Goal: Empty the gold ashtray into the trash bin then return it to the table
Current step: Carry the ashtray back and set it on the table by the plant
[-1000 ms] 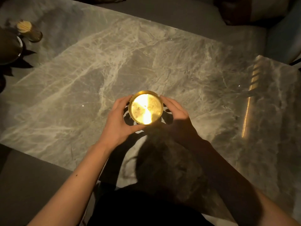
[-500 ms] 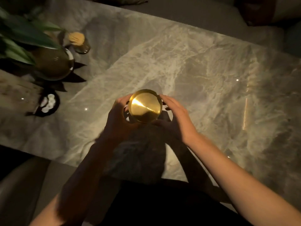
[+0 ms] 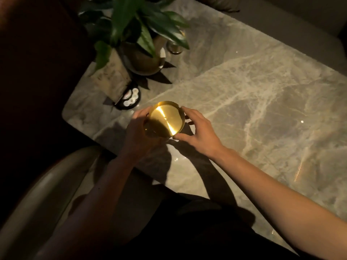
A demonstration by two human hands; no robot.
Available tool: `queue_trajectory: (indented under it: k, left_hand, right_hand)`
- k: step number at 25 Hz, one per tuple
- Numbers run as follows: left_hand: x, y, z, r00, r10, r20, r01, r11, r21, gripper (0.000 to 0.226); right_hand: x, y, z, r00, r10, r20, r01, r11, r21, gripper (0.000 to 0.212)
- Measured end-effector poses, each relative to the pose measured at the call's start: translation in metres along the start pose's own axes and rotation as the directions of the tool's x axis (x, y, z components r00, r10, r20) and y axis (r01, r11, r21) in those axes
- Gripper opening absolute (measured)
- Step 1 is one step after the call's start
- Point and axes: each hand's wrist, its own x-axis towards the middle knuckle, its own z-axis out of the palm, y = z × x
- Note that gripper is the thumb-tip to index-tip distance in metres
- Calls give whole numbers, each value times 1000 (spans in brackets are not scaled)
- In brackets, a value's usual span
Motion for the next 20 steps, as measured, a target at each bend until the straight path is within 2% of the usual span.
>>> queue_trajectory:
  k: [2,7,13,20]
  left_hand:
    - [-4,-20,-16,998,-44,-36,45,999,15,101]
    - [-12,-59,-41,966,-221,-130,213,974,-76,98]
    - [-15,-99,-56,932,-329,-153,308,941,-143,104]
    - [-13,-136,-65,888,-401,-226,391,916,-89,108]
  right_hand:
    - [16,-10,19,999,-26,47,27,1000,-8,89]
    - [49,-27,63,986,-81,149,91,994,-61,88]
    - [78,-37,107,965,-110,238,146,979,-139,84]
    - [105,-38,141,955,-89,284,148,970,-193,84]
